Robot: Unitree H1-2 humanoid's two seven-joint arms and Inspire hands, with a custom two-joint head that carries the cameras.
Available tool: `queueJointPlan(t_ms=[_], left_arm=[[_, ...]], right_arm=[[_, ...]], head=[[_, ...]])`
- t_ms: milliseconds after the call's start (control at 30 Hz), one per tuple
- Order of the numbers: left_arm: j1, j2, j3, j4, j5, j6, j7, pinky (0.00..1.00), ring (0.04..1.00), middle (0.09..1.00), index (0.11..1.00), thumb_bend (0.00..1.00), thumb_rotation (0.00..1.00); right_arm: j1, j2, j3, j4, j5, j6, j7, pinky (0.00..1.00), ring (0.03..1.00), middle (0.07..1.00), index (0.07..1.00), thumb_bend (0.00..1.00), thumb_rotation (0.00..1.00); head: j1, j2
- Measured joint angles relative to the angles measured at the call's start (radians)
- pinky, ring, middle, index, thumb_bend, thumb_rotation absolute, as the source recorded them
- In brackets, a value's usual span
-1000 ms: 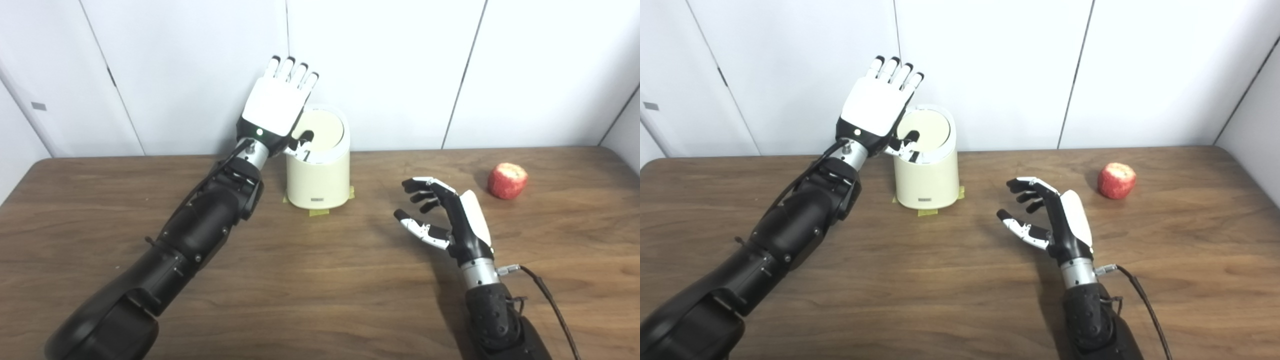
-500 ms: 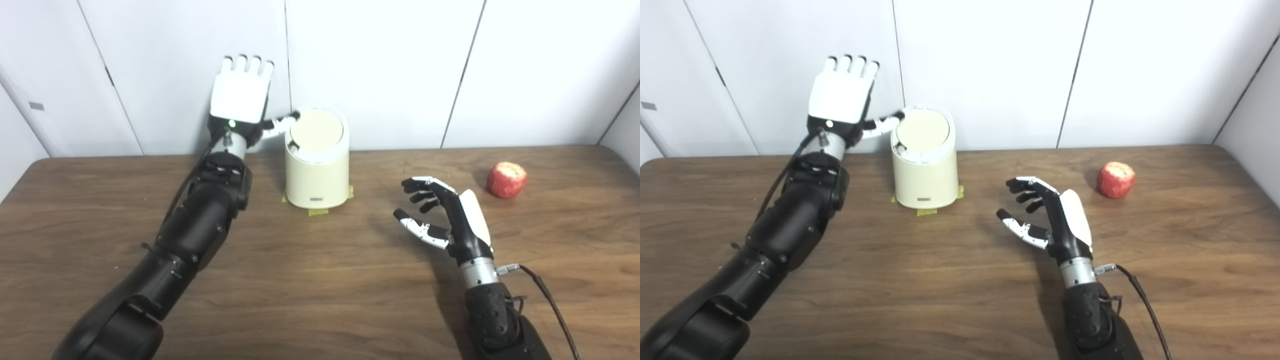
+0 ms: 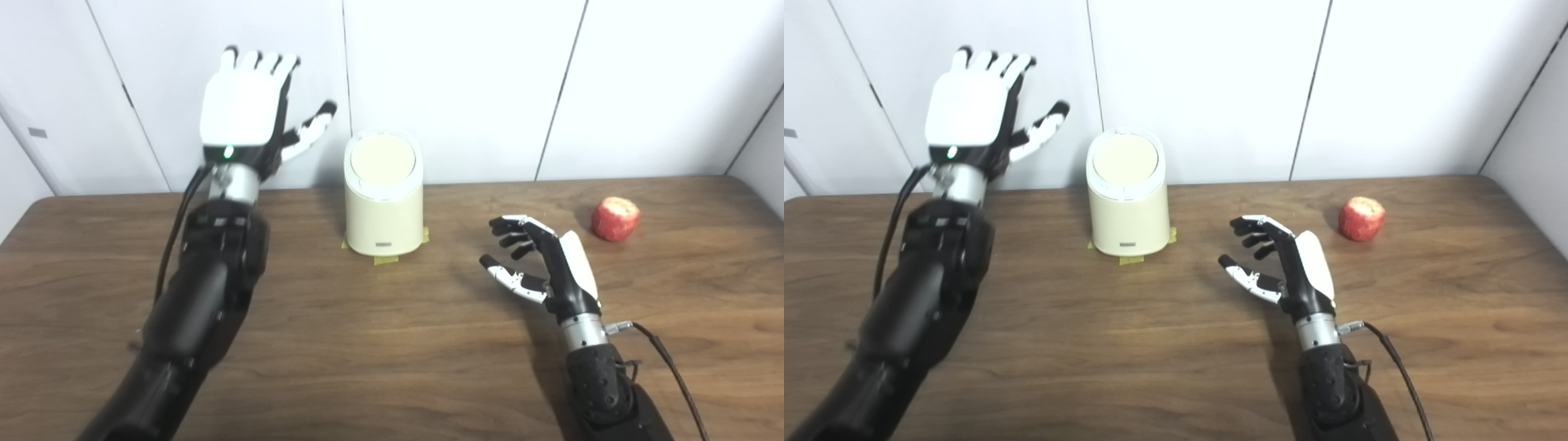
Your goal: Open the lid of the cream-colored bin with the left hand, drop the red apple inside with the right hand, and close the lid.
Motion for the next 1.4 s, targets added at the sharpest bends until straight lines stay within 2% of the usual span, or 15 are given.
queueJointPlan(t_ms=[100,133,167,200,233,333,400,667,800,933,1067,1167,1333,1400], left_arm=[[0.024,0.002,0.002,0.014,-0.011,-0.011,0.000,1.00,0.917,0.894,0.881,0.48,0.87],[0.022,0.003,0.003,0.019,-0.011,-0.014,0.001,1.00,0.917,0.897,0.886,0.53,0.88],[0.018,0.004,0.003,0.026,-0.011,-0.017,0.002,1.00,0.927,0.906,0.898,0.65,0.88],[0.012,0.005,0.003,0.037,-0.011,-0.018,0.002,1.00,0.930,0.909,0.902,0.69,0.88],[0.006,0.005,0.002,0.046,-0.009,-0.019,0.002,1.00,0.947,0.922,0.915,0.79,0.86],[-0.013,0.003,-0.005,0.073,0.010,-0.012,-0.002,1.00,0.990,0.958,0.946,0.96,0.82],[-0.028,0.000,-0.011,0.100,0.024,-0.007,-0.007,1.00,0.998,0.971,0.953,0.99,0.80],[-0.104,-0.035,-0.037,0.232,0.038,0.007,-0.003,1.00,1.000,0.999,0.976,0.96,0.81],[-0.143,-0.047,-0.056,0.256,0.045,0.027,-0.011,1.00,1.000,1.000,0.998,0.94,0.87],[-0.179,-0.064,-0.070,0.298,0.044,0.029,-0.018,1.00,1.000,1.000,0.979,0.91,0.91],[-0.203,-0.082,-0.084,0.350,0.043,0.029,-0.017,1.00,1.000,1.000,0.969,0.89,0.95],[-0.219,-0.098,-0.091,0.392,0.042,0.031,-0.010,1.00,1.000,1.000,0.968,0.87,1.00],[-0.244,-0.112,-0.105,0.440,0.041,0.037,0.004,1.00,1.000,0.995,0.958,0.87,0.98],[-0.259,-0.116,-0.111,0.467,0.041,0.039,0.011,1.00,1.000,0.994,0.955,0.87,0.97]], right_arm=[[0.000,-0.001,0.000,0.000,0.000,0.000,0.000,0.49,0.620,0.672,0.668,0.29,0.29],[0.000,-0.001,0.001,-0.001,0.000,0.000,0.000,0.49,0.622,0.673,0.668,0.29,0.30],[0.000,-0.001,0.001,-0.001,0.000,0.000,0.000,0.48,0.614,0.670,0.667,0.30,0.31],[0.000,0.000,0.001,-0.001,0.000,0.000,0.000,0.48,0.611,0.668,0.667,0.30,0.32],[0.000,0.000,0.001,-0.001,0.000,0.000,0.000,0.48,0.609,0.668,0.666,0.30,0.32],[0.000,0.000,0.001,-0.001,0.000,0.000,0.000,0.48,0.605,0.665,0.666,0.29,0.29],[-0.001,0.000,0.001,0.000,0.000,0.000,0.000,0.48,0.605,0.665,0.666,0.29,0.28],[0.000,0.000,0.002,-0.002,-0.002,0.000,0.000,0.50,0.626,0.672,0.668,0.29,0.29],[0.000,0.000,0.002,-0.003,-0.003,0.001,0.000,0.49,0.618,0.670,0.668,0.29,0.29],[0.000,0.001,0.002,-0.004,-0.006,0.001,0.000,0.48,0.612,0.666,0.663,0.29,0.27],[0.000,0.001,0.002,-0.004,-0.008,0.001,-0.003,0.50,0.626,0.671,0.664,0.29,0.33],[0.001,0.001,0.003,-0.006,-0.011,0.001,-0.003,0.50,0.625,0.674,0.665,0.29,0.33],[0.001,0.002,0.003,-0.006,-0.013,0.001,-0.003,0.48,0.613,0.666,0.665,0.30,0.30],[0.001,0.002,0.002,-0.006,-0.012,0.001,-0.003,0.49,0.618,0.668,0.664,0.30,0.33]], head=[[0.000,-0.002],[-0.002,0.000],[-0.002,0.000],[-0.002,0.000],[-0.002,0.002],[-0.003,0.000],[-0.003,0.000],[-0.006,0.000],[-0.006,0.002],[-0.009,0.003],[-0.015,0.005],[-0.015,0.006],[-0.020,0.008],[-0.021,0.008]])
